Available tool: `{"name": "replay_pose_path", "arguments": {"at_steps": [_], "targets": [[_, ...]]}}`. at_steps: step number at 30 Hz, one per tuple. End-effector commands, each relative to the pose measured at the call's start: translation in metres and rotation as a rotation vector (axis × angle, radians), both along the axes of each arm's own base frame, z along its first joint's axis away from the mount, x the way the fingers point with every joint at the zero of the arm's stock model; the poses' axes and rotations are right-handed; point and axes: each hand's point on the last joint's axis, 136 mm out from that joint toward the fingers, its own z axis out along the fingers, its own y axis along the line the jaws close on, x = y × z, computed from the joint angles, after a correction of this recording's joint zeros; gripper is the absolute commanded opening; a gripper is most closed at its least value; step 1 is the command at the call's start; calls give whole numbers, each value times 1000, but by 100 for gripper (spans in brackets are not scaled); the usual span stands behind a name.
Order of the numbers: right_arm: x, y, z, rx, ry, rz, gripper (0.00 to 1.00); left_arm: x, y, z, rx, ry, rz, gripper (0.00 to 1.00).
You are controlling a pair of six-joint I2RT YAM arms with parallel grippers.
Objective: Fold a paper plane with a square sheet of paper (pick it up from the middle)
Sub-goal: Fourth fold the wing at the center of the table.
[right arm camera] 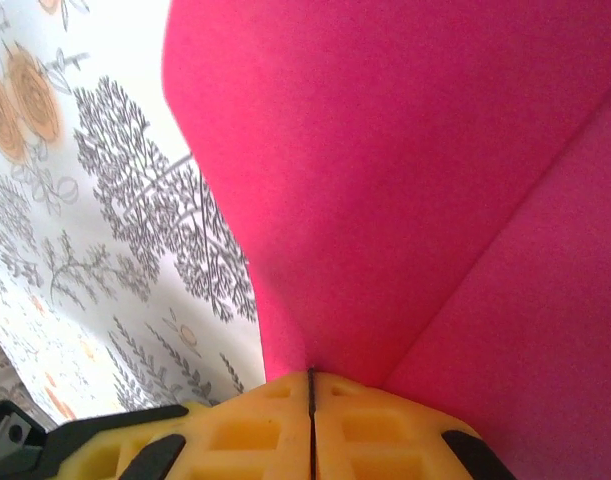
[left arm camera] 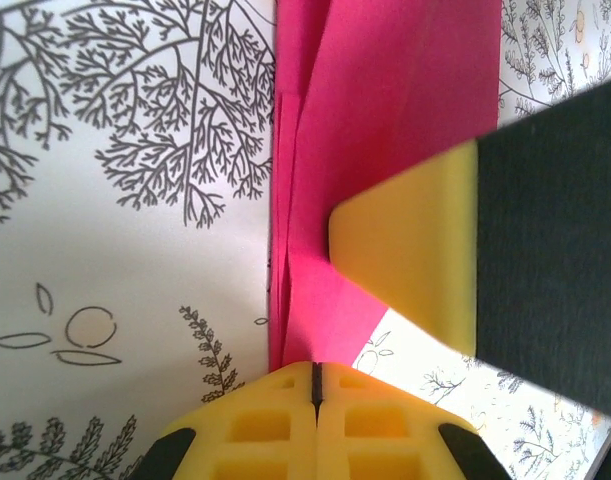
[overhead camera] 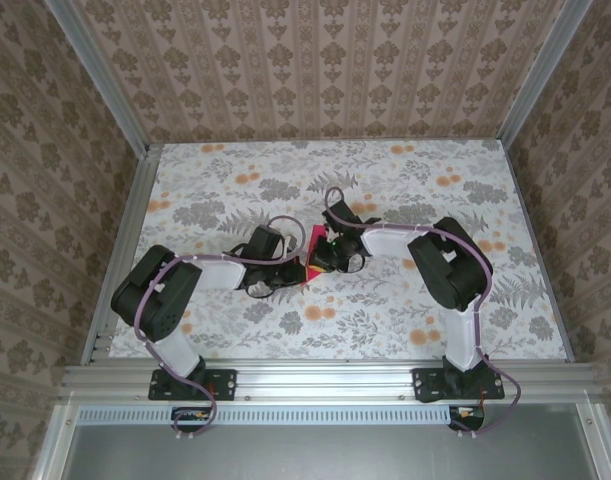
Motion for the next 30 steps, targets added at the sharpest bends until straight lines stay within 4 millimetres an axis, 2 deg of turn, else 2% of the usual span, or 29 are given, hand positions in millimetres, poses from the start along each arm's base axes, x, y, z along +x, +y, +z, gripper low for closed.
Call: {"name": "replay_pose_path", "arguments": {"at_steps": [1, 5, 9, 14, 18, 22, 24, 30], "targets": [[44, -34, -13, -102, -100, -94, 10, -36, 25, -34, 109, 151, -15, 0], [61, -40, -4, -72, -134, -100, 12, -35, 24, -32, 104, 147, -20, 0], [68, -39, 16, -36, -175, -67, 15, -33, 22, -28, 95, 141, -26, 0], [60, -35, 40, 3, -221, -6, 20, -24, 14, -10, 64, 101, -37, 0], [46, -37, 51, 22, -238, 12, 25, -11, 4, 22, 2, 34, -41, 1], [36, -45, 50, 16, -240, -6, 31, 2, 2, 52, -47, -35, -17, 13], [33, -46, 48, 20, -238, -11, 34, 7, 7, 59, -52, -58, 9, 20], [32, -39, 41, 60, -220, -9, 40, 16, 27, 58, -38, -64, 92, 32]]}}
